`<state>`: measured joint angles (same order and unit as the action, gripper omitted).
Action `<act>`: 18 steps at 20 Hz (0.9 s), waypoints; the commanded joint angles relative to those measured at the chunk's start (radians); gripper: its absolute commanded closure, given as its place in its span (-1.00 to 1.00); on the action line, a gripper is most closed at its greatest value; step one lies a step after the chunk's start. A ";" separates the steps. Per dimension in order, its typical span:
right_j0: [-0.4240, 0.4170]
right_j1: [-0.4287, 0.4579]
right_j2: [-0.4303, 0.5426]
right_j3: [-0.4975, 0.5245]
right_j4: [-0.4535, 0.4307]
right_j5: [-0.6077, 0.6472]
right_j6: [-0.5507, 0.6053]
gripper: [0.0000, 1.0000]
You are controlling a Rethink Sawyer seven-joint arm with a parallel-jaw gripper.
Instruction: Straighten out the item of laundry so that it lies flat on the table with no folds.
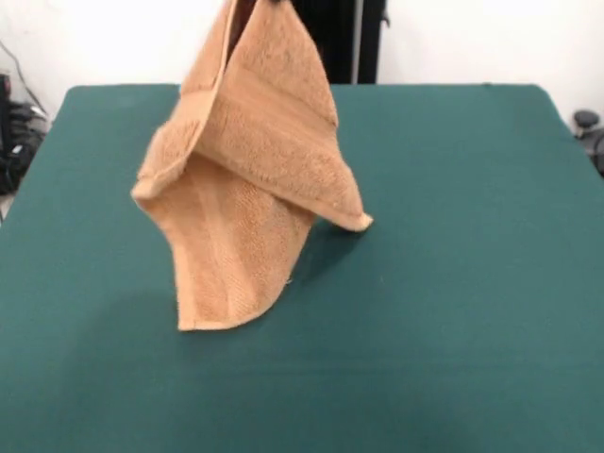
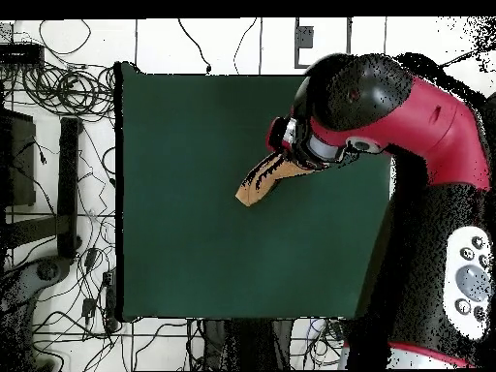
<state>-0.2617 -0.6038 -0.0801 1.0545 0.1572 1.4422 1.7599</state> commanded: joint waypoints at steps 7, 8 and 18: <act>0.023 -0.021 -0.020 0.200 0.045 0.078 0.291 1.00; 0.025 -0.024 -0.022 0.197 0.045 0.088 0.296 1.00; 0.034 -0.032 -0.038 0.196 0.052 0.106 0.303 1.00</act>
<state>-0.2648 -0.6429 -0.1275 1.0842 0.1732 1.4511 1.7923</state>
